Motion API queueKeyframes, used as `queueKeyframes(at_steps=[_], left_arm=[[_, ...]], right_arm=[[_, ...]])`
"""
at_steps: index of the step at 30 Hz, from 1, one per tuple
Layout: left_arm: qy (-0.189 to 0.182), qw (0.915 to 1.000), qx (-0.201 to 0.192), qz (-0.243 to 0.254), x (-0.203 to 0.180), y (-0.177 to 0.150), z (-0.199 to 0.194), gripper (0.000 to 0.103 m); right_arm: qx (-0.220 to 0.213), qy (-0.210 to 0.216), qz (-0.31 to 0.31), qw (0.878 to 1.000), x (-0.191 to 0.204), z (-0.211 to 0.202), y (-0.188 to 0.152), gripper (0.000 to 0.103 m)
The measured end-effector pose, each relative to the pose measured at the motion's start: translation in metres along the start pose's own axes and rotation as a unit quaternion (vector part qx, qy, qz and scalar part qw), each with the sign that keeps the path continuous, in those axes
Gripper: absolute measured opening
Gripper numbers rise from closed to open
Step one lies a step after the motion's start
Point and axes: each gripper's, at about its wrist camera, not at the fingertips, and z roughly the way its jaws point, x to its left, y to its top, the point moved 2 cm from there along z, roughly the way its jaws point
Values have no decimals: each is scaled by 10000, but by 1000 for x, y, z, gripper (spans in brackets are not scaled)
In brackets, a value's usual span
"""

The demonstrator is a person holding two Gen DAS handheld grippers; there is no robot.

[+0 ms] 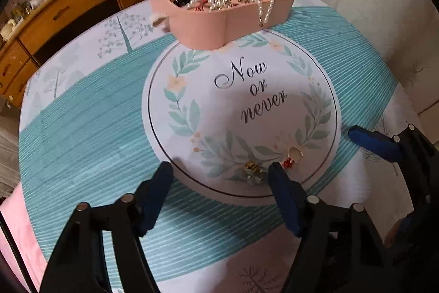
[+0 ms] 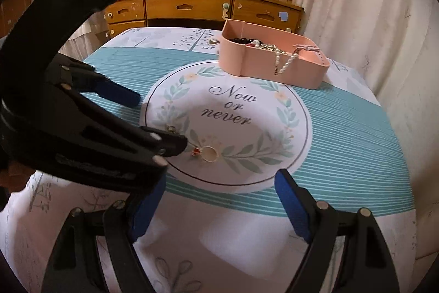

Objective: Organize jewelry
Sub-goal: 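Grasp the ring with the right tool while the left tool grasps the small silver pin, then carry the ring and silver pin into the pink tray and release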

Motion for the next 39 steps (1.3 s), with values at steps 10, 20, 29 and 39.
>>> queueKeyframes(at_steps=[10, 20, 29, 39], left_arm=[[-451, 9981, -345, -247, 14, -4, -6, 22], [-467, 9946, -359, -853, 50, -4, -16, 22], [-503, 9919, -513, -1045, 44, 15, -18, 22], [-285, 9888, -792, -1233, 35, 51, -16, 22]], right_arm=[[51, 101, -32, 9999, 19, 13, 11, 53], [137, 377, 320, 9987, 12, 20, 20, 20], [19, 313, 568, 9979, -34, 42, 50, 8], [-60, 850, 1393, 9866, -85, 75, 81, 8]])
